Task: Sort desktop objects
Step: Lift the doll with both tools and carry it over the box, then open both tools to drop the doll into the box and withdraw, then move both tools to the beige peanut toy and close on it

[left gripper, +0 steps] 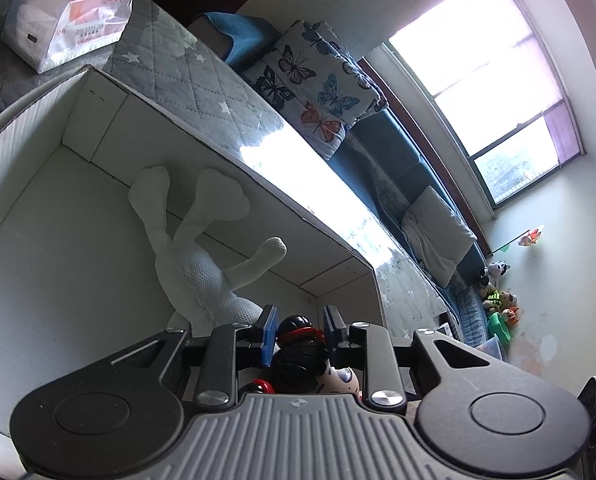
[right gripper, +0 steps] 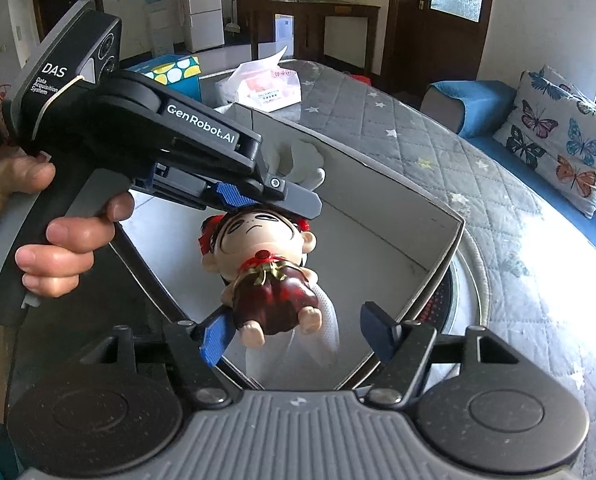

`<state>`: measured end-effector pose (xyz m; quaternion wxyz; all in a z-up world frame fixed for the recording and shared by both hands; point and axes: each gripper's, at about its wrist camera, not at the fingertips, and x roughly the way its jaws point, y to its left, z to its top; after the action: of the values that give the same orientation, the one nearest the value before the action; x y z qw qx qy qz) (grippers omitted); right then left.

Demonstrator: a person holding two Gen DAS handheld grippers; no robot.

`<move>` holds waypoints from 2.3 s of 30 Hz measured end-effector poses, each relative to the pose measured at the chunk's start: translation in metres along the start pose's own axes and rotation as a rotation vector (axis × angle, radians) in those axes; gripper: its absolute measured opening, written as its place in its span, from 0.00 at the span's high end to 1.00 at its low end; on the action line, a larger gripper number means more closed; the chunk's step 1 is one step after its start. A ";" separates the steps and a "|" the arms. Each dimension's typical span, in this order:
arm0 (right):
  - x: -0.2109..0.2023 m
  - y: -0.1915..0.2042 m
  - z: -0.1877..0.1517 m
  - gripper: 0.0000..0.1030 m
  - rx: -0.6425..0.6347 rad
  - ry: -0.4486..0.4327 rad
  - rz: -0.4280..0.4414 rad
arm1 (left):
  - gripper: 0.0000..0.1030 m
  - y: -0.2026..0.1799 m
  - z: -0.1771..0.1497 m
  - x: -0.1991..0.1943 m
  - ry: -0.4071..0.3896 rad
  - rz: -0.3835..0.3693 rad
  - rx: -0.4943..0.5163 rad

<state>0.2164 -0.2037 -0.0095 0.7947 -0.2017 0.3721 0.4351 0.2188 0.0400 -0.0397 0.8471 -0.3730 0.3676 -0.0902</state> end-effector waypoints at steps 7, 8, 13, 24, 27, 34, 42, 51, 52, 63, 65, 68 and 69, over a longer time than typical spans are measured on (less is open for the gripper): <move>-0.015 0.003 -0.004 0.31 -0.003 -0.030 -0.018 | 0.75 -0.003 -0.001 -0.001 -0.005 0.013 0.014; -0.017 0.002 -0.005 0.30 0.000 -0.035 -0.015 | 0.75 -0.003 -0.001 -0.001 -0.004 0.012 0.016; -0.019 -0.001 -0.006 0.29 0.006 -0.028 -0.047 | 0.75 -0.008 -0.007 0.003 0.014 0.007 0.031; -0.021 0.006 -0.009 0.29 0.014 -0.056 -0.090 | 0.75 -0.012 -0.011 0.002 0.024 0.006 0.065; -0.028 0.008 -0.014 0.29 0.037 -0.078 -0.104 | 0.75 -0.016 -0.011 -0.004 0.009 0.014 0.090; -0.062 0.023 -0.035 0.29 0.075 -0.157 -0.168 | 0.75 -0.033 -0.023 -0.026 -0.024 0.005 0.169; -0.095 0.048 -0.075 0.29 0.115 -0.201 -0.214 | 0.74 -0.052 -0.057 -0.049 -0.005 -0.008 0.279; -0.121 0.078 -0.133 0.29 0.193 -0.205 -0.310 | 0.72 -0.066 -0.108 -0.061 0.069 -0.017 0.394; -0.122 0.080 -0.138 0.29 0.202 -0.202 -0.319 | 0.72 -0.067 -0.113 -0.060 0.080 -0.019 0.401; -0.126 0.084 -0.180 0.31 0.309 -0.176 -0.383 | 0.72 -0.072 -0.153 -0.038 0.236 -0.043 0.418; -0.124 0.083 -0.184 0.31 0.324 -0.175 -0.385 | 0.72 -0.076 -0.159 -0.033 0.263 -0.055 0.418; -0.121 0.082 -0.189 0.36 0.343 -0.175 -0.385 | 0.71 -0.082 -0.168 -0.028 0.298 -0.080 0.421; -0.120 0.082 -0.191 0.38 0.352 -0.175 -0.382 | 0.71 -0.084 -0.170 -0.027 0.306 -0.091 0.423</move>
<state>0.0268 -0.3473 -0.0399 0.9143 -0.0886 0.3270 0.2219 0.0925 -0.1042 -0.0433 0.8359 -0.1856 0.4473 -0.2582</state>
